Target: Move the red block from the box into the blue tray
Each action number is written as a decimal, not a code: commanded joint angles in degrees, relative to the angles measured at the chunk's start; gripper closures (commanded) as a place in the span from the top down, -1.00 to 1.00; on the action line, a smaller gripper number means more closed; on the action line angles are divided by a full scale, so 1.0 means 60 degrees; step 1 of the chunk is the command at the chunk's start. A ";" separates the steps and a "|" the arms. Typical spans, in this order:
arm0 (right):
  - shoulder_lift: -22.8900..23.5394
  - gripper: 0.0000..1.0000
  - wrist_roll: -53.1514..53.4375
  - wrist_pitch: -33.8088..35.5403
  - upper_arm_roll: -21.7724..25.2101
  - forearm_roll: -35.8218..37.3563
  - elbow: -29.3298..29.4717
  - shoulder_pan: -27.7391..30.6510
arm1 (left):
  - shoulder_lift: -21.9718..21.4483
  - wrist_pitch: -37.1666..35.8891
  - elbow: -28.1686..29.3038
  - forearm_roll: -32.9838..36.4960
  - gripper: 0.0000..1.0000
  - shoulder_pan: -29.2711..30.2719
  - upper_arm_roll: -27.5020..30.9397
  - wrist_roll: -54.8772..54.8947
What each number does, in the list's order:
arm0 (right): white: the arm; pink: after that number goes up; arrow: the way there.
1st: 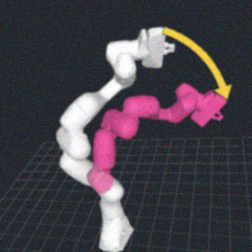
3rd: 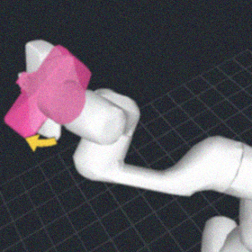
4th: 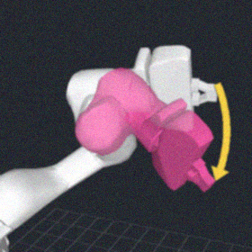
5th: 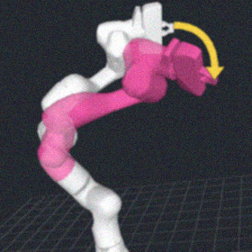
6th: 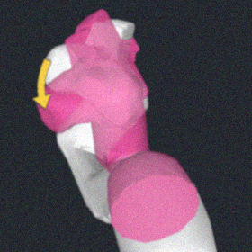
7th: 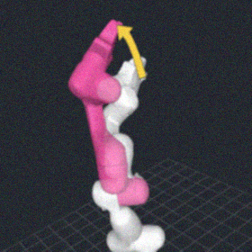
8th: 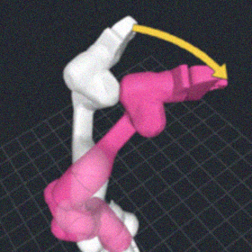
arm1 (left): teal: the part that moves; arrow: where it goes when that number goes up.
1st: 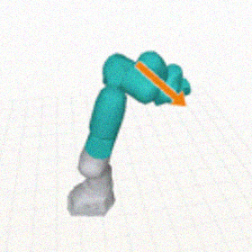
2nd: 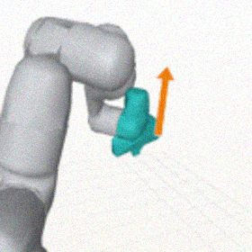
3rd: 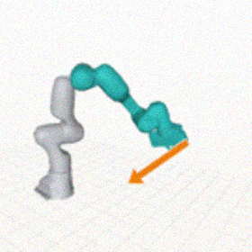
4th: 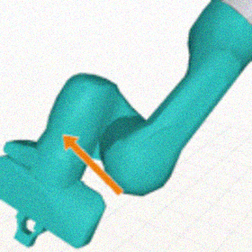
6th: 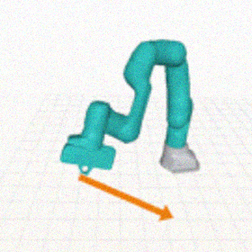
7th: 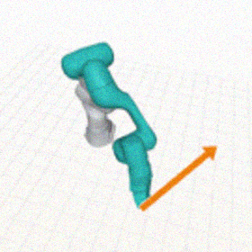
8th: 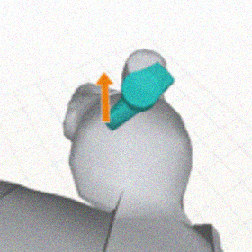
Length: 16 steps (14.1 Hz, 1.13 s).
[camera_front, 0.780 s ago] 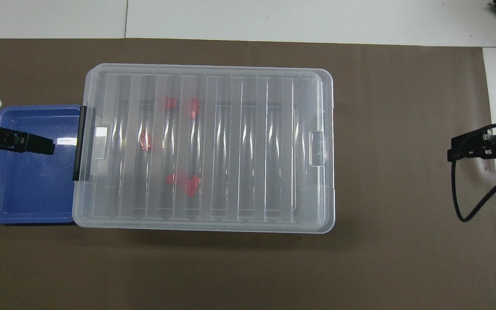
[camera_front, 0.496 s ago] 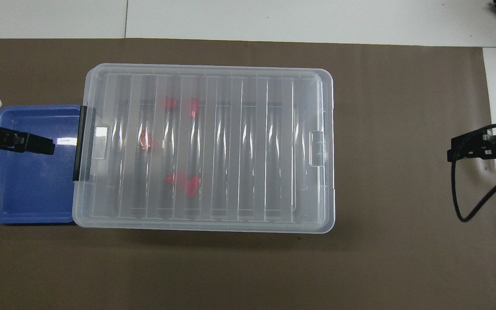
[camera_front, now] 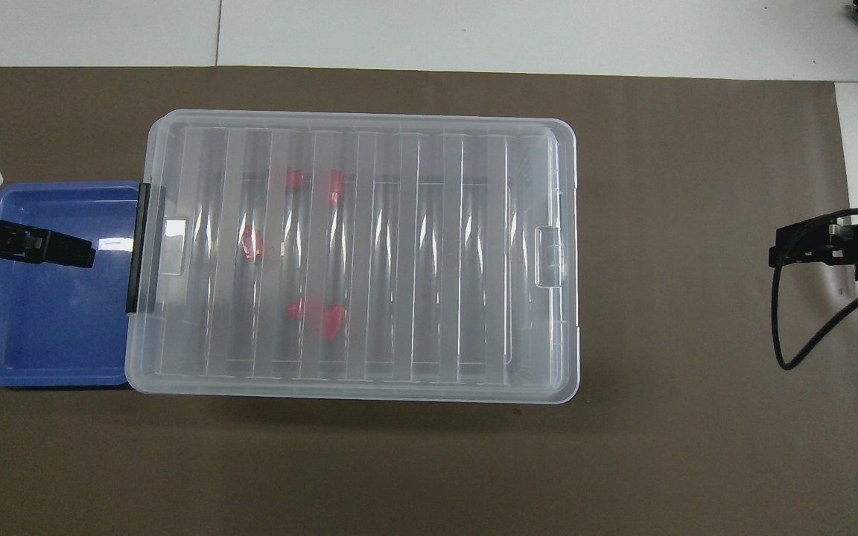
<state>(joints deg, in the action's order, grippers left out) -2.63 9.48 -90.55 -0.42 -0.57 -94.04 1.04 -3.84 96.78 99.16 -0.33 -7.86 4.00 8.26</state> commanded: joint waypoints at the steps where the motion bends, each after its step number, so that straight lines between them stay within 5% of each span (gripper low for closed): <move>1: -0.0353 1.00 0.0134 -0.1268 -0.0179 0.0081 -0.1083 0.0047 | -0.0122 0.0042 0.0041 -0.0076 1.00 0.0021 -0.0008 -0.0087; 7: -0.0075 1.00 0.0484 -0.3261 -0.0180 0.0022 -0.2036 -0.0947 | -0.0122 0.0042 0.0041 -0.0076 1.00 0.0021 -0.0008 -0.0073; 16: 0.0965 1.00 0.1467 -0.4464 -0.0194 0.0037 -0.2052 -0.2136 | -0.0107 0.0203 0.0027 -0.0076 1.00 -0.0037 -0.0023 -0.0043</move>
<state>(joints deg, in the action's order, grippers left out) 1.94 17.36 -115.19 -1.54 -0.61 -105.97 -11.44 -3.84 97.14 99.15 -0.33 -7.87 3.96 8.26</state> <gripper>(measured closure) 0.000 0.000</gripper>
